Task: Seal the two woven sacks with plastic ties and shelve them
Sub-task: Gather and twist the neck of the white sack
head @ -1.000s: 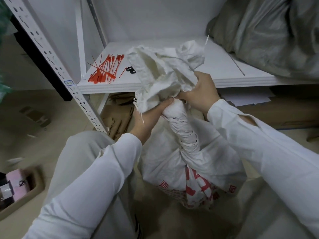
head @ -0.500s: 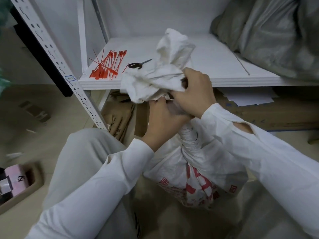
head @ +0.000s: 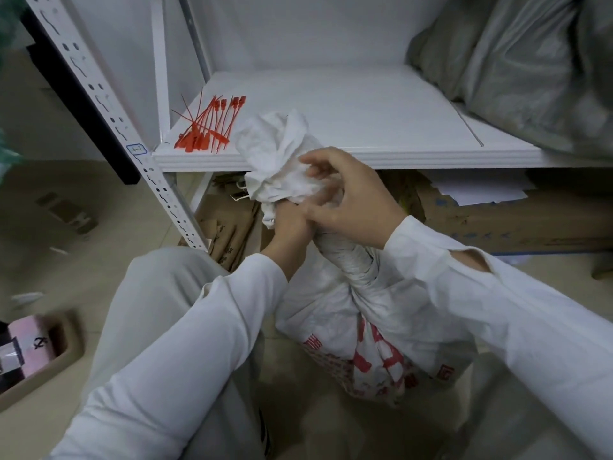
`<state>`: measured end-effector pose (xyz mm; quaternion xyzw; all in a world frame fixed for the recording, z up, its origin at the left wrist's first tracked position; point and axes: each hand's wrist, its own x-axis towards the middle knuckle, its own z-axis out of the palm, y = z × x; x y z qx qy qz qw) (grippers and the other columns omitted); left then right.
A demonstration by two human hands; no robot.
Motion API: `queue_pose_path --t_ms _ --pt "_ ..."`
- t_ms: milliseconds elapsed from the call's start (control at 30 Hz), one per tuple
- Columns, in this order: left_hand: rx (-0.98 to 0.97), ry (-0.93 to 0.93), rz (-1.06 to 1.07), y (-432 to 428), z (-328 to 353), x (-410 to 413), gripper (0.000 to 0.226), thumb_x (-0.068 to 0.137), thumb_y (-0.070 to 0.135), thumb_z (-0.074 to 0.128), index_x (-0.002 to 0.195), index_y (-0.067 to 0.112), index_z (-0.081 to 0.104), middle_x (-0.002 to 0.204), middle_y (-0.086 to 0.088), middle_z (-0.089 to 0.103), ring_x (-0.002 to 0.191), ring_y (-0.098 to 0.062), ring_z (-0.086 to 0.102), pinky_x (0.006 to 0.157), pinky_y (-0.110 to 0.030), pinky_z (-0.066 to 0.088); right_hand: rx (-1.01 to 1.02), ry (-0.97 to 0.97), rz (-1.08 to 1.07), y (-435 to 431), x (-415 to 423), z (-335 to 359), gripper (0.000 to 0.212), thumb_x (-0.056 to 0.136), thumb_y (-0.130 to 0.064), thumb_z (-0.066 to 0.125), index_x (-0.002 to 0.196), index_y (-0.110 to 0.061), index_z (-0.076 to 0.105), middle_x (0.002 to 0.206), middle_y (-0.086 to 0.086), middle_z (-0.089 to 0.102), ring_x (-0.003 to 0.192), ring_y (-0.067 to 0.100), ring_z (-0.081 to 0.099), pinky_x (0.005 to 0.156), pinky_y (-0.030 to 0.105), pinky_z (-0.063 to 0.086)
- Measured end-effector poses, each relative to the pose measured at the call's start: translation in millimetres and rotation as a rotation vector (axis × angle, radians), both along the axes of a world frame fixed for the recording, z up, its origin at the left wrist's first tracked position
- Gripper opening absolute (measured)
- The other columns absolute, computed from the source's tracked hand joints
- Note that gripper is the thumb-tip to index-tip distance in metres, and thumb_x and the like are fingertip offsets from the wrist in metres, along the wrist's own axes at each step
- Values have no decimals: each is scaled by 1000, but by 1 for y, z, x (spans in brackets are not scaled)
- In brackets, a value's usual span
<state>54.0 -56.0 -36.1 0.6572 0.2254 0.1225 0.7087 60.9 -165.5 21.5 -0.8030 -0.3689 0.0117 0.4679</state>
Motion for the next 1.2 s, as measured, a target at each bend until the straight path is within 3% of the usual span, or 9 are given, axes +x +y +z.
queue_pose_path --t_ms 67,200,267,433,533,700,800,900,1200 --pt "-116 6 70 4 -1 2 63 64 34 77 119 7 63 109 -9 70 93 -15 67 80 -27 55 -110 6 -120 -10 1 -3 69 66 -26 80 127 -16 50 118 1 53 105 11 54 91 27 49" --pt "-274 77 223 9 2 2 91 61 39 81 137 5 46 123 1 58 108 -20 58 93 -32 46 -957 110 -250 -42 -2 -11 105 56 -75 72 134 -13 39 125 6 52 104 24 55 77 28 42" --pt "-358 115 227 11 7 0 95 56 40 78 138 4 46 125 -5 60 107 -22 60 94 -34 48 -1108 179 -241 -51 -5 -29 113 59 -79 67 140 -9 33 132 8 52 110 25 55 78 27 38" --pt "-388 148 194 15 15 -2 58 81 33 68 128 2 56 111 -6 66 77 -15 62 56 -21 48 -890 217 -384 -52 -2 -80 140 54 -76 73 152 -12 -5 142 17 41 125 32 47 97 37 42" --pt "-416 146 129 13 19 -3 41 86 24 65 122 3 58 98 -7 63 82 -19 63 65 -28 53 -879 162 -444 -51 -4 -102 138 56 -74 73 151 -20 -12 143 21 30 127 39 41 99 44 42" --pt "-353 151 -11 11 20 -4 22 87 21 66 102 5 63 84 -6 63 77 -17 62 70 -31 54 -674 -79 -442 -56 6 -109 94 70 -48 72 147 -30 22 139 16 35 113 39 50 85 39 46" --pt "-346 104 -52 16 19 -3 16 88 20 65 93 5 66 90 -7 68 84 -20 67 86 -36 55 -525 -121 -381 -57 14 -105 46 74 -26 69 118 -16 58 117 14 57 98 36 61 71 32 43" --pt "-363 49 -83 17 18 -2 12 88 18 65 91 7 67 94 -8 71 92 -22 68 95 -40 53 -482 -122 -353 -58 20 -95 19 79 -17 65 97 -11 63 96 11 66 86 34 63 65 30 40" --pt "-501 -62 -327 12 7 -7 19 78 21 68 88 9 78 116 -14 69 117 -29 61 105 -43 45 -494 -78 -3 -79 45 -75 31 82 -10 64 112 -8 68 112 8 70 108 27 63 91 40 48"
